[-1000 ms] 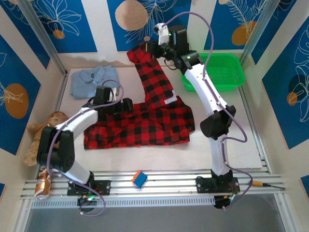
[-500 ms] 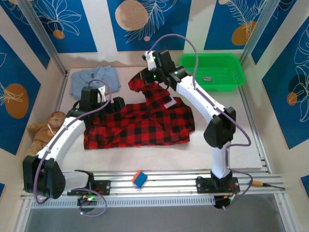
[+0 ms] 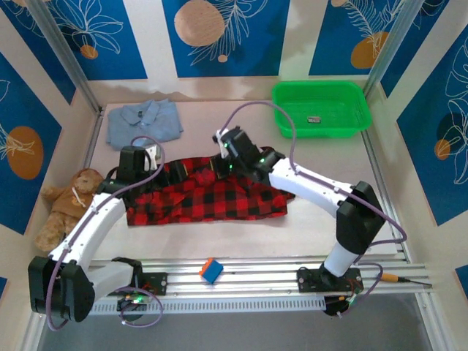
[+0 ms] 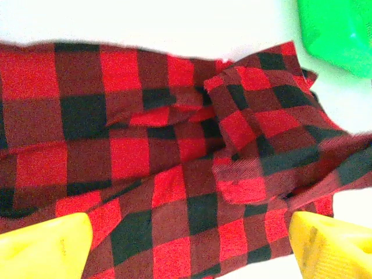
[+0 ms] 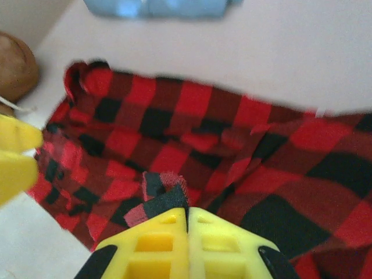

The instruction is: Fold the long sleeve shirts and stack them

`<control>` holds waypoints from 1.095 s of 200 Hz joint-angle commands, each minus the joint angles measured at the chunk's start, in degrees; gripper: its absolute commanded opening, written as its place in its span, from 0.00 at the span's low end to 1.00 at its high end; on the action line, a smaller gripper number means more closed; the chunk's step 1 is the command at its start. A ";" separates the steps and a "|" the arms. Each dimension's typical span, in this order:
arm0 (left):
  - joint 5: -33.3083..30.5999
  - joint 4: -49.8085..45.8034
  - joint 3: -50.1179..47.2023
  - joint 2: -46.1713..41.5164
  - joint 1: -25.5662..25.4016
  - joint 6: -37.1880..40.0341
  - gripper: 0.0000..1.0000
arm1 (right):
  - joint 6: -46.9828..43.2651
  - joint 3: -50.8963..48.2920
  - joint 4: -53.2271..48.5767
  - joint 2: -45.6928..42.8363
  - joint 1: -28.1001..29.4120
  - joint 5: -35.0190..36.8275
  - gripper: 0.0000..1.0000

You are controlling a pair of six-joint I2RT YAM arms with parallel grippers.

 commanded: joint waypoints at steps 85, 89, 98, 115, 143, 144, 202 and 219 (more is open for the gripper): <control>3.27 1.29 -8.77 -3.35 0.28 -3.37 0.86 | 22.08 -16.76 -0.62 -14.41 9.60 21.10 0.00; 3.50 1.52 -9.04 -3.30 0.24 -3.59 0.86 | 22.93 -17.12 -0.98 -15.15 9.71 21.43 0.00; 4.01 2.33 -9.57 -3.29 -0.07 -4.37 0.86 | 24.77 -18.33 -0.98 -16.41 10.08 22.00 0.00; 5.40 4.32 -10.95 -3.15 -1.10 -6.53 0.86 | 28.64 -22.66 2.25 -18.70 11.25 22.16 0.00; 6.95 5.51 -12.88 -3.92 -3.39 -9.61 0.86 | 36.91 -28.05 4.76 -17.97 13.89 23.99 0.00; 7.02 5.51 -12.97 -3.96 -3.44 -9.73 0.86 | 37.30 -28.21 4.77 -17.87 13.99 24.07 0.00; 4.92 6.44 -14.81 -6.86 -13.03 -17.17 0.86 | 55.10 -31.29 -5.61 -17.57 21.71 29.97 0.29; 2.64 5.17 -13.11 -6.24 -16.81 -18.41 0.86 | 57.60 -30.18 -10.86 -18.40 22.99 30.33 0.48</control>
